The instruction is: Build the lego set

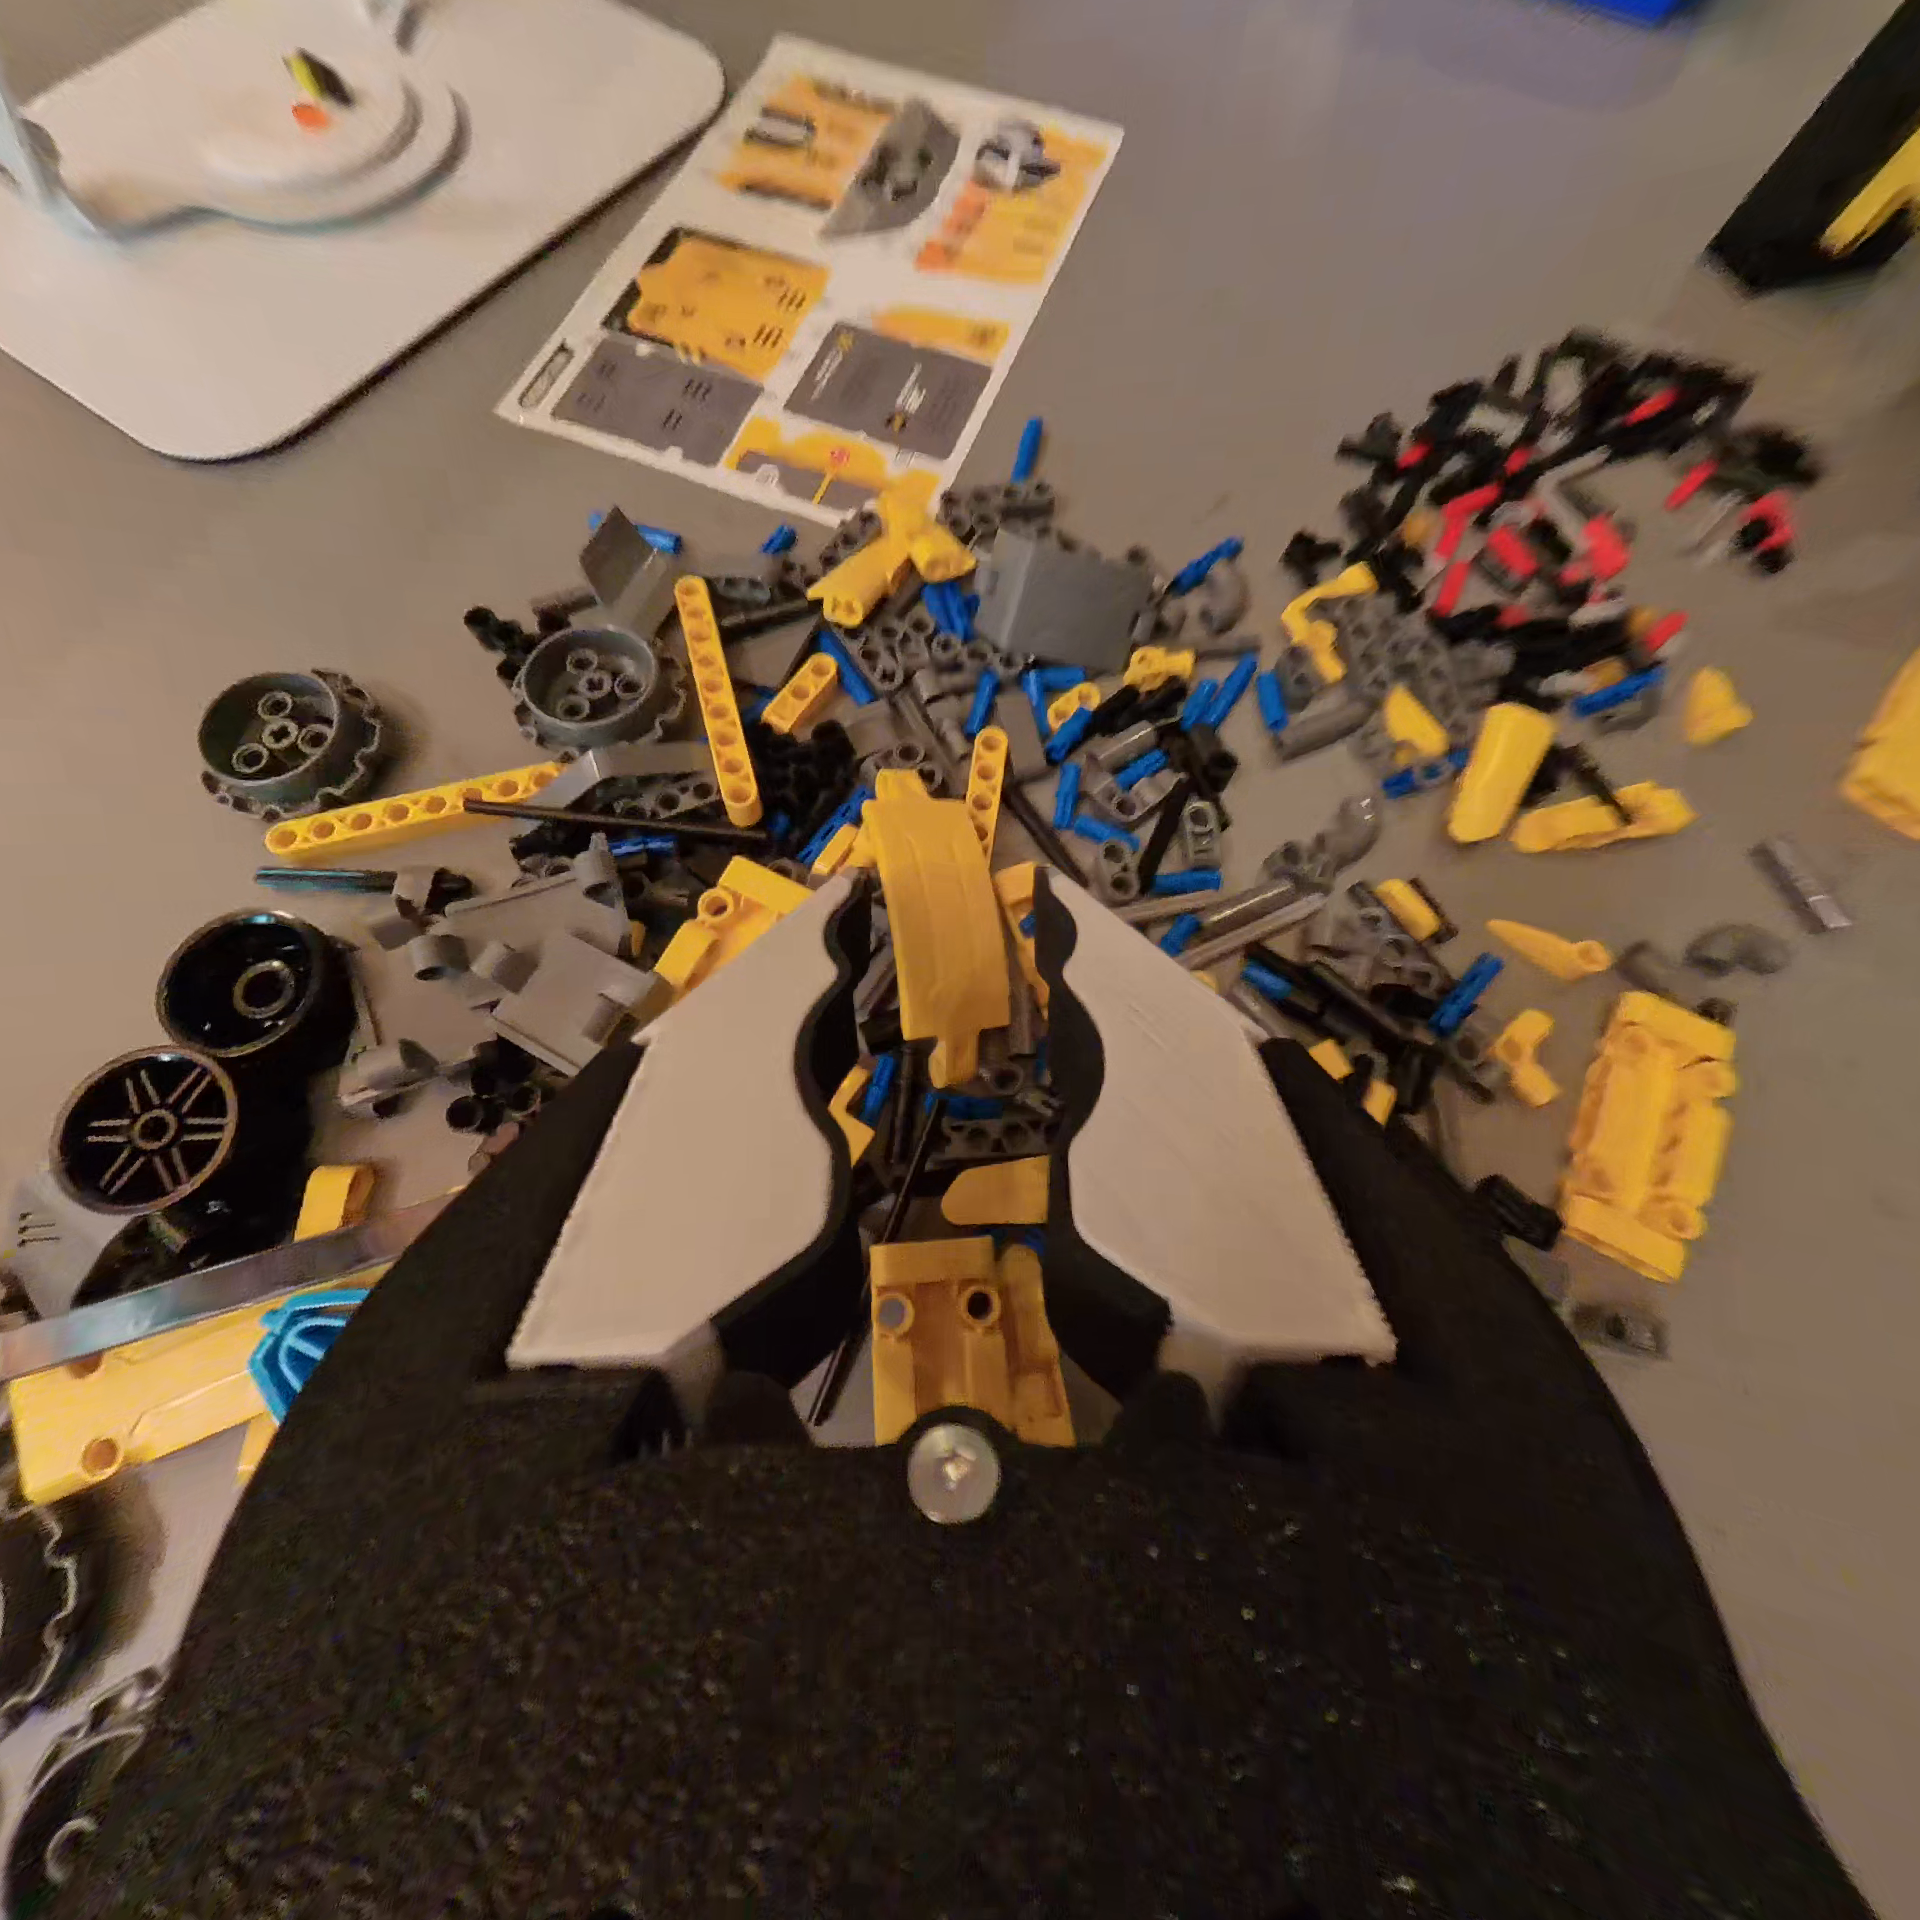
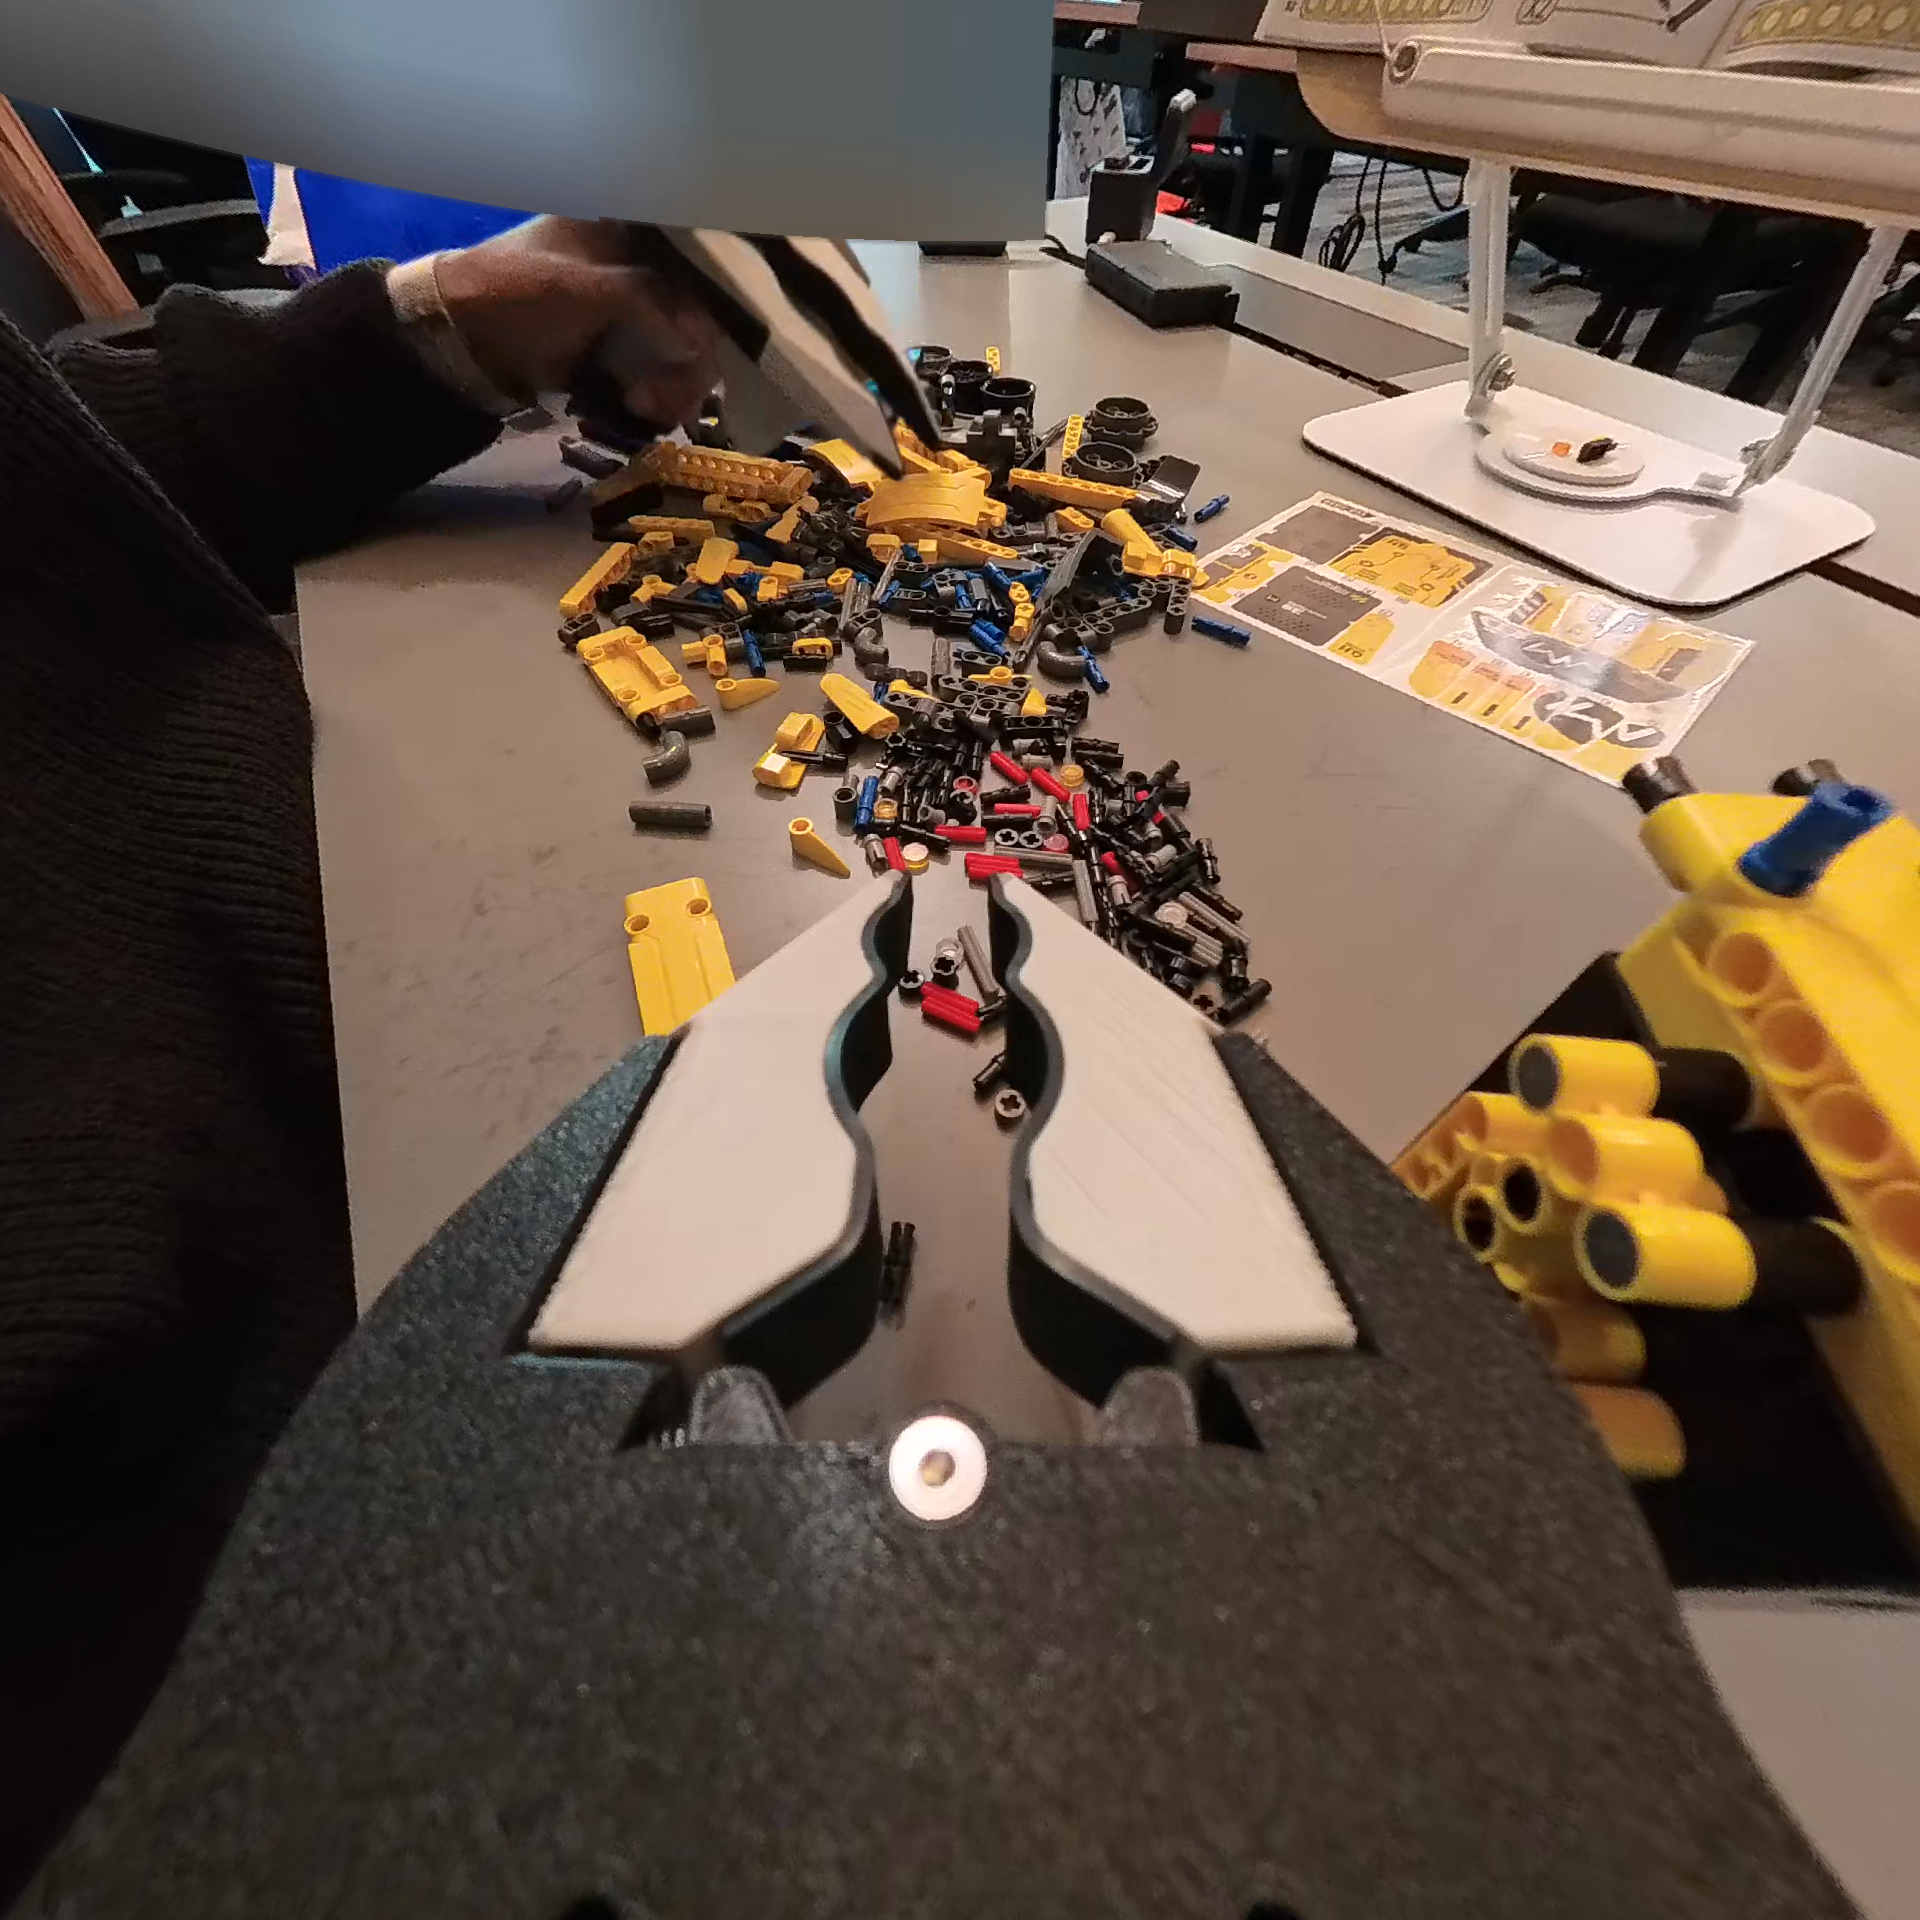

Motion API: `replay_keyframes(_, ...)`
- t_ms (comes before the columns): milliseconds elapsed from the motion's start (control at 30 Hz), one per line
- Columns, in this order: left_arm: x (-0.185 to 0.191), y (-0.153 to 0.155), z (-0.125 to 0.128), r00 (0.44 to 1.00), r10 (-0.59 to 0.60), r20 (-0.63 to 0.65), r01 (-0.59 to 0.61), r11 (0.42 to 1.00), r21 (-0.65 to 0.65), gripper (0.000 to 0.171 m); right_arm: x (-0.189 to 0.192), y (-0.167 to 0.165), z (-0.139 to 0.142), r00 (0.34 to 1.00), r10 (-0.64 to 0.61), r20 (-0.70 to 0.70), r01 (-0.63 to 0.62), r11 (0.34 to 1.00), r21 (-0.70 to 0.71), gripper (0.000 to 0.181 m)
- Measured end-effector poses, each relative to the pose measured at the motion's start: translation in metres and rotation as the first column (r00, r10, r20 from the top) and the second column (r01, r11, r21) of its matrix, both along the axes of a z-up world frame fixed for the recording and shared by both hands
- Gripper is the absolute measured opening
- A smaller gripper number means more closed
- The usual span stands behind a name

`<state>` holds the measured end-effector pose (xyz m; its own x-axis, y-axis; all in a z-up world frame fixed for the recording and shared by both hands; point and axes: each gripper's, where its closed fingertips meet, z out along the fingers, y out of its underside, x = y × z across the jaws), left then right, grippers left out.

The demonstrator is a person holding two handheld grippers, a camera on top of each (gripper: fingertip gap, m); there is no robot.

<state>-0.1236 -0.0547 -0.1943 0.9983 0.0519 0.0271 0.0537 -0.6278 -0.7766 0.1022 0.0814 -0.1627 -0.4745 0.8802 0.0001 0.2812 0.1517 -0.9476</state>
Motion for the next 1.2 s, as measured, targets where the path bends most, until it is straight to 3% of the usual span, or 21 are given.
replay_keyframes(133, 0.001, 0.0, -0.018, 0.996, -0.006, -0.085, -0.002, 0.996, -0.095, 0.031, 0.0, 0.0, 0.0, 1.0, -0.001, 0.003, 0.001, 1.0, 0.002, 0.014)
replay_keyframes(333, 0.002, -0.001, -0.017, 0.985, -0.038, -0.168, 0.018, 0.993, -0.117, 0.023, 0.0, 0.0, -0.001, 1.0, -0.004, 0.005, 0.004, 1.0, 0.001, 0.014)
replay_keyframes(500, -0.006, -0.002, -0.001, 0.984, 0.0, -0.177, -0.009, 0.999, -0.049, 0.023, -0.001, 0.001, -0.001, 1.0, -0.011, 0.006, 0.011, 1.0, 0.0, 0.014)
replay_keyframes(633, -0.031, -0.012, 0.031, 0.967, 0.133, -0.216, -0.117, 0.989, 0.087, 0.023, -0.001, 0.001, -0.001, 1.0, -0.012, 0.008, 0.012, 1.0, 0.006, 0.014)
replay_keyframes(800, -0.06, -0.034, 0.068, 0.945, 0.279, -0.17, -0.226, 0.934, 0.278, 0.023, -0.001, 0.001, -0.002, 1.0, -0.012, 0.011, 0.012, 1.0, 0.007, 0.014)
replay_keyframes(967, -0.065, -0.041, 0.076, 0.952, 0.295, -0.087, -0.252, 0.909, 0.331, 0.023, -0.002, 0.001, -0.003, 1.0, -0.013, 0.015, 0.012, 1.0, 0.013, 0.014)
replay_keyframes(1200, -0.063, -0.038, 0.071, 0.95, 0.289, -0.119, -0.242, 0.921, 0.306, 0.023, -0.002, 0.001, -0.003, 1.0, -0.013, 0.017, 0.013, 1.0, 0.015, 0.014)
